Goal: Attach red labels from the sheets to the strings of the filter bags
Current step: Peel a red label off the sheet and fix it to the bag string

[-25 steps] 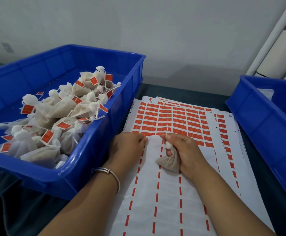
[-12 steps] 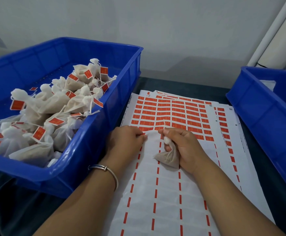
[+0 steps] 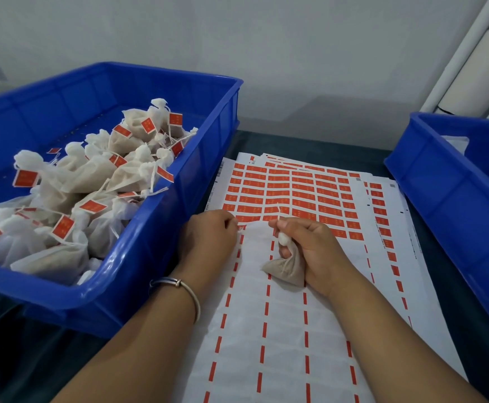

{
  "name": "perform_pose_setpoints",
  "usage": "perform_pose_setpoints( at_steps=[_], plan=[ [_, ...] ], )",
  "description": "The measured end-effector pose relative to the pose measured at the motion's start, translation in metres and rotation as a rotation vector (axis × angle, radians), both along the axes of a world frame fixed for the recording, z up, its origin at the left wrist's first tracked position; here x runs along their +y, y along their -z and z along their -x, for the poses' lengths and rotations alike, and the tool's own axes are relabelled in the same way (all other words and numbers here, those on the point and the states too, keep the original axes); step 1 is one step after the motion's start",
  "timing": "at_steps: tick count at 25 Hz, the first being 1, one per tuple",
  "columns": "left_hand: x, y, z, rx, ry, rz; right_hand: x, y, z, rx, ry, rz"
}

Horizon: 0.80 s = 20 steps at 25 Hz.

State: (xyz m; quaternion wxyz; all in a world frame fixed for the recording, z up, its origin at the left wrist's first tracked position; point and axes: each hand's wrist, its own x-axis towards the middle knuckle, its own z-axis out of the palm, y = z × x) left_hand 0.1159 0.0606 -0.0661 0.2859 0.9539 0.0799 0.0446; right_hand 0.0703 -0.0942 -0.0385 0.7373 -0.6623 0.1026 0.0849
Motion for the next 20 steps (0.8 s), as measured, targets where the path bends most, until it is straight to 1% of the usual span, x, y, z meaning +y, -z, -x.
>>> perform_pose_setpoints(
  at_steps=[3, 5, 8, 11, 13, 15, 17, 18, 20],
  plan=[
    [0.001, 0.001, 0.0, -0.017, -0.017, 0.145, -0.001, 0.001, -0.001, -0.005, -0.002, -0.002],
    [0.001, 0.001, 0.003, -0.005, 0.016, 0.186, -0.001, 0.002, -0.001, -0.006, -0.003, -0.01],
    [0.002, 0.0, 0.005, 0.017, 0.067, 0.135, -0.002, 0.002, -0.001, -0.013, -0.004, -0.023],
    [0.003, -0.001, 0.003, 0.027, 0.107, 0.01, -0.002, 0.003, -0.002, -0.012, -0.004, -0.048],
    [0.001, -0.001, 0.003, 0.002, 0.101, -0.007, -0.002, 0.004, -0.002, -0.014, -0.001, -0.056],
    [0.002, -0.003, 0.002, -0.054, 0.002, 0.105, -0.002, 0.003, 0.0, -0.024, -0.001, -0.06],
    [0.005, -0.005, -0.001, -0.085, -0.152, 0.294, -0.001, 0.003, 0.002, -0.046, -0.004, -0.044],
    [0.008, -0.007, -0.002, -0.101, -0.228, 0.386, -0.001, 0.002, 0.003, -0.064, -0.002, -0.015],
    [0.01, -0.011, -0.002, -0.135, -0.331, 0.487, -0.002, 0.001, 0.005, -0.119, 0.016, 0.076]
  ],
)
